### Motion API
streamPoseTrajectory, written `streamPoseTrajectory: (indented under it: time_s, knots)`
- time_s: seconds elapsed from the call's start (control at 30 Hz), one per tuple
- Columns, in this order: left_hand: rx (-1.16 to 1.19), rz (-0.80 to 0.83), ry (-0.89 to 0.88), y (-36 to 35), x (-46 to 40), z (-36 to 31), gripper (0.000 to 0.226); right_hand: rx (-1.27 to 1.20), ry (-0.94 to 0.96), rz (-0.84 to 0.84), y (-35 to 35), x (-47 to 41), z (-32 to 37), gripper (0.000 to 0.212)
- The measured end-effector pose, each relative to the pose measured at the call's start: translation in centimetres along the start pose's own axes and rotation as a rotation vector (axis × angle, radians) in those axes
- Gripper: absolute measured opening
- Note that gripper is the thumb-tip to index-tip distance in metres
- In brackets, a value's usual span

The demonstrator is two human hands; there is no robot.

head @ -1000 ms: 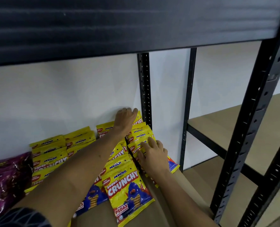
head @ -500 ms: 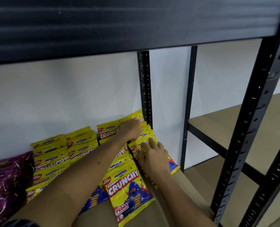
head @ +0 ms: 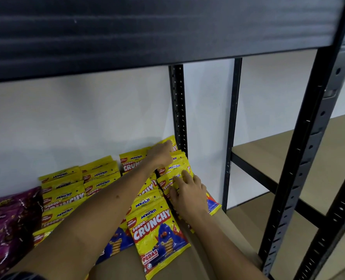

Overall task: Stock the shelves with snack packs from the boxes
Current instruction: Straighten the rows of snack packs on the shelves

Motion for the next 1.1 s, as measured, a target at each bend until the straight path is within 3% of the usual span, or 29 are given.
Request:
streamPoseTrajectory:
  time_s: [0.27, 0.37, 0.43, 0.57, 0.63, 0.73, 0.87, 0.97, 1.03, 1.1]
  knots:
    - [-0.044, -0.096, -0.082, 0.1, 0.6, 0.1, 0.041, -0.008, -0.002, -0.020, -0.4, -0.5, 0.0, 0.044]
    - [-0.181, -0.156, -0.134, -0.6, 1.2, 0.1, 0.033, 0.000, -0.013, -0.021, -0.7, -0.8, -0.2, 0.042]
    - [-0.190, -0.180, -0.127, -0.7, 1.2, 0.5, 0.015, 0.000, -0.018, -0.042, -0.8, -1.0, 0.3, 0.040]
    - [-0.067, -0.002, -0.083, -0.4, 0.7, 1.1, 0.027, -0.105, -0.025, -0.367, 0.0, -1.4, 0.8, 0.035]
    - [-0.066, 0.009, -0.095, -0.3, 0.4, 1.2, 0.024, -0.130, -0.011, -0.443, 0.1, -1.1, 0.6, 0.034]
    - [-0.076, 0.006, -0.109, -0.4, 0.5, 1.4, 0.019, -0.109, -0.006, -0.324, 0.2, -1.1, 0.9, 0.044]
    - [-0.152, -0.086, -0.126, -0.4, 1.2, 1.7, 0.019, -0.029, 0.082, -0.046, 0.3, -0.3, 0.5, 0.047]
    - [-0.196, -0.159, -0.142, 0.1, 1.2, 1.2, 0.027, 0.006, 0.128, -0.005, 0.4, 1.0, -0.9, 0.048]
    - [-0.128, -0.016, -0.129, 0.4, 1.1, 0.7, 0.039, 0.028, 0.103, -0.014, 0.5, 1.2, -1.3, 0.047]
    - [-0.054, 0.134, -0.132, 0.4, 1.1, 0.4, 0.035, 0.063, 0.078, -0.043, 0.7, 1.0, -1.2, 0.045]
Point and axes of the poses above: each hand's wrist, its own x-axis away from the middle knuckle, its own y-axis out of the back of the hand, z = x × y, the point moved 2 cm from there along -x, towards the middle knuckle, and after that the axes turned 9 degrees about -y, right-handed, at the moved point
